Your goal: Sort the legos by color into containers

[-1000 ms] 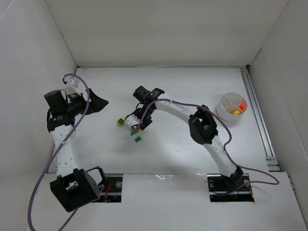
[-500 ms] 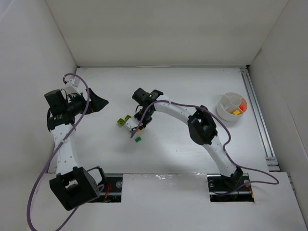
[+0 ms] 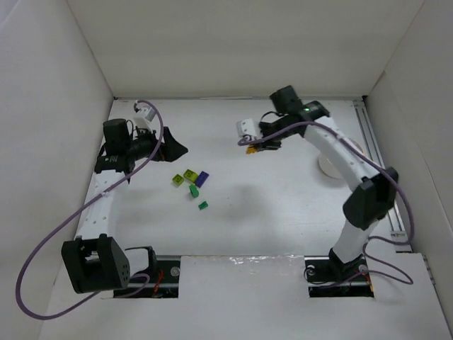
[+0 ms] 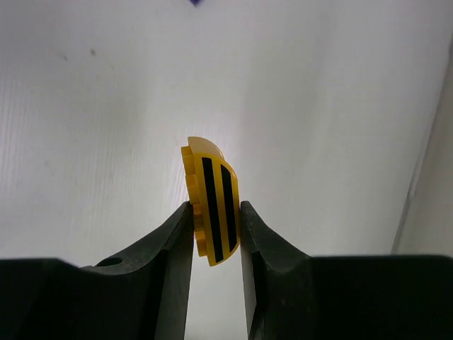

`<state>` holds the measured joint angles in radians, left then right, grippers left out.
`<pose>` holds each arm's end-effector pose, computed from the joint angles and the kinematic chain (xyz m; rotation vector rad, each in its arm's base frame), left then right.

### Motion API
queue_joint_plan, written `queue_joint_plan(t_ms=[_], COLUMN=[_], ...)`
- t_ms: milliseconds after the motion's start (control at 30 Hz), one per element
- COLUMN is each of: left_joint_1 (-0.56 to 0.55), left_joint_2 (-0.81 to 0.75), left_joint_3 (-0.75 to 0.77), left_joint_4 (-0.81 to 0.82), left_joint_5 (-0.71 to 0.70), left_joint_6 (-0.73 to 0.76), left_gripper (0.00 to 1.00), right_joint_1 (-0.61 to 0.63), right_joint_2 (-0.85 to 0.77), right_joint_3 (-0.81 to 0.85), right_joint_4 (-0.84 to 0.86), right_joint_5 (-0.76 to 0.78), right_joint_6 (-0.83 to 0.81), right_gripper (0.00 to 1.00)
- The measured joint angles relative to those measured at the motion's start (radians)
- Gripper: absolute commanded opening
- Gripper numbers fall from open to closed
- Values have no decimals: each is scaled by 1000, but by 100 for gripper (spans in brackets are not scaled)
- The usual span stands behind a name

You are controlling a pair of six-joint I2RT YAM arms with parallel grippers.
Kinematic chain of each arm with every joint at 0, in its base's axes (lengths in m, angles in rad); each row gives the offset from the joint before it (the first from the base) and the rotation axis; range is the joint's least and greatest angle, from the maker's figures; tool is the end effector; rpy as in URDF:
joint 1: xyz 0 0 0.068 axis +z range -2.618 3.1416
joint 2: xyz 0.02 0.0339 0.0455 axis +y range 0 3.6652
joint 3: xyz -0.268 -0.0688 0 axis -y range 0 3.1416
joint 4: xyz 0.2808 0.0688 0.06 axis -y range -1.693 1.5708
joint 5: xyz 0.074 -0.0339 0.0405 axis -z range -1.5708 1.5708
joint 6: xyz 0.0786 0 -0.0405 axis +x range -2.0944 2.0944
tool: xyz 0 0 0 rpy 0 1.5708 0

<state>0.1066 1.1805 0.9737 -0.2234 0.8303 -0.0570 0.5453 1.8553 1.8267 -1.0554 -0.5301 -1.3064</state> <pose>0.3250 -0.0236 0.3094 0.3723 1.8977 -0.7904 0.3590 0.2643 0.2973 -2.0769 1.3537 0.3952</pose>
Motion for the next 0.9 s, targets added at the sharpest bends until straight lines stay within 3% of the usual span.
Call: queue_joint_plan(t_ms=[200, 467, 900], left_joint_1=[-104, -245, -301], left_joint_2=[101, 204, 312], left_joint_3=[87, 146, 268], left_joint_4=[68, 140, 158], left_joint_5=[-36, -61, -68], left_joint_6=[-1, -17, -31], left_gripper=[100, 100, 100], right_joint_1=[-299, -623, -668], right_joint_2=[-321, -626, -624], right_joint_3=[-211, -507, -583], right_joint_4=[23, 3, 23], right_joint_5=[17, 101, 309], right_joint_6=[159, 191, 225], right_gripper=[8, 7, 7])
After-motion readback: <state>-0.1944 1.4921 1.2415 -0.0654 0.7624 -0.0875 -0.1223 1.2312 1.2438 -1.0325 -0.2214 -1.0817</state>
